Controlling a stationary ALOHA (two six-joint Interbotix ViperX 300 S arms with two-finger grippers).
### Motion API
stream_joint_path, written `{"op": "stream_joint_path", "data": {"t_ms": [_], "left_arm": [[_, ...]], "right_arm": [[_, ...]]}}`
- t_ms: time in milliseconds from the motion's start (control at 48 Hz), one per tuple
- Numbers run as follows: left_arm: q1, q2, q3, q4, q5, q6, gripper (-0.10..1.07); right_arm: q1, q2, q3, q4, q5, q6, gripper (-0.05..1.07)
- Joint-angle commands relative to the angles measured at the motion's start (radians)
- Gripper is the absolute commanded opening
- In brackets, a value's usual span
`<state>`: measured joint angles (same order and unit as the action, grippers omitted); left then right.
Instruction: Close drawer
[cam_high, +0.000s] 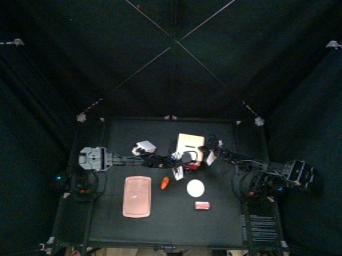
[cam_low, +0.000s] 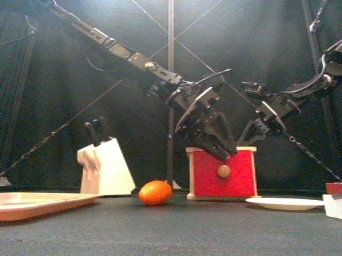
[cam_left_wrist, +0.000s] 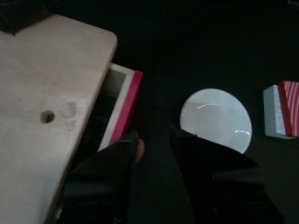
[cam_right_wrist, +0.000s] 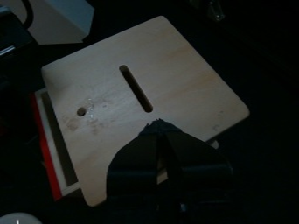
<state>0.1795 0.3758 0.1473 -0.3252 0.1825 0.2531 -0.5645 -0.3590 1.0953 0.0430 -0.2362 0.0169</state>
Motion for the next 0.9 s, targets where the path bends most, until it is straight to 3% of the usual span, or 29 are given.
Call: {"op": "stream_joint_path", "data": {"t_ms": [0, 521, 750, 875], "left_arm": [[0.02, -0.011, -0.037, 0.008, -0.025, 0.002, 0.76], [0.025, -0.003, -0.044, 0.008, -0.029, 0.003, 0.76], [0.015, -0.066, -0.041, 0.011, -0.023, 0.006, 0.76], [-0.029, -0.112, -0.043, 0.017, -0.029, 0.008, 0.76]], "right_arm": [[0.0, -0.005, -0.017, 0.002, -0.003, -0.002, 0.02], [0.0, -0.005, -0.017, 0.002, 0.0, -0.002, 0.02], [0.0, -0.017, -0.02, 0.0, 0.0, -0.002, 0.02], [0.005, -0.06, -0.017, 0.008, -0.002, 0.0, 0.02]]}}
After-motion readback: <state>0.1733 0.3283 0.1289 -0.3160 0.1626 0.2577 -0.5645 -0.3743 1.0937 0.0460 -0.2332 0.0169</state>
